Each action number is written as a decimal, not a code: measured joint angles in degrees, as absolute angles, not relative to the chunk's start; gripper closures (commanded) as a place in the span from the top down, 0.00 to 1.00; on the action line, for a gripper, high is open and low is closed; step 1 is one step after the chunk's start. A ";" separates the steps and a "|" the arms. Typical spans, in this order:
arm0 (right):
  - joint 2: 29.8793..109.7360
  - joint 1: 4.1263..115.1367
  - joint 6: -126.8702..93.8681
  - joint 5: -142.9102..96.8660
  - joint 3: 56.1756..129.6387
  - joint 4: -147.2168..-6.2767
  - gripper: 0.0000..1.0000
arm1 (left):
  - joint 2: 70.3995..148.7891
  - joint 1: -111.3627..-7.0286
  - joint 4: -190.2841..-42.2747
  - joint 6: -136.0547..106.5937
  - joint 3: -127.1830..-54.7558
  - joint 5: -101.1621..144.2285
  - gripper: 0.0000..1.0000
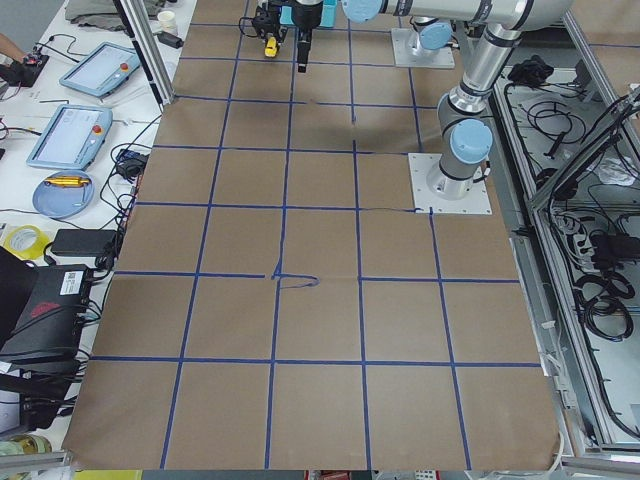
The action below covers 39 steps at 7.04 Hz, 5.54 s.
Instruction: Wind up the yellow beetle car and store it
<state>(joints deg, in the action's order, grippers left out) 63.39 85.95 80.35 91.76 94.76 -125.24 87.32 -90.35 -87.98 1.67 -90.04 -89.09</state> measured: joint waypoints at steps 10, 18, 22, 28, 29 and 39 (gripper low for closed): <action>71.11 60.67 111.03 95.23 93.35 -114.94 0.00 | 87.28 -90.35 -87.96 1.75 -89.91 -89.21 1.00; 65.51 57.48 117.33 95.02 98.49 -115.21 0.78 | 87.28 -90.35 -87.98 1.76 -90.00 -89.21 1.00; 65.77 57.48 116.33 94.10 98.43 -115.13 1.00 | 87.28 -90.35 -87.98 1.76 -90.00 -89.21 1.00; 80.64 58.31 76.98 94.21 97.86 -104.89 1.00 | 87.27 -90.35 -87.98 1.76 -90.07 -89.21 1.00; 83.93 59.44 63.41 93.99 97.84 -102.48 1.00 | 87.28 -90.35 -87.98 1.76 -90.08 -89.21 1.00; 90.27 89.53 4.41 92.03 90.10 -89.54 1.00 | 87.28 -90.35 -87.98 1.84 -90.09 -89.30 1.00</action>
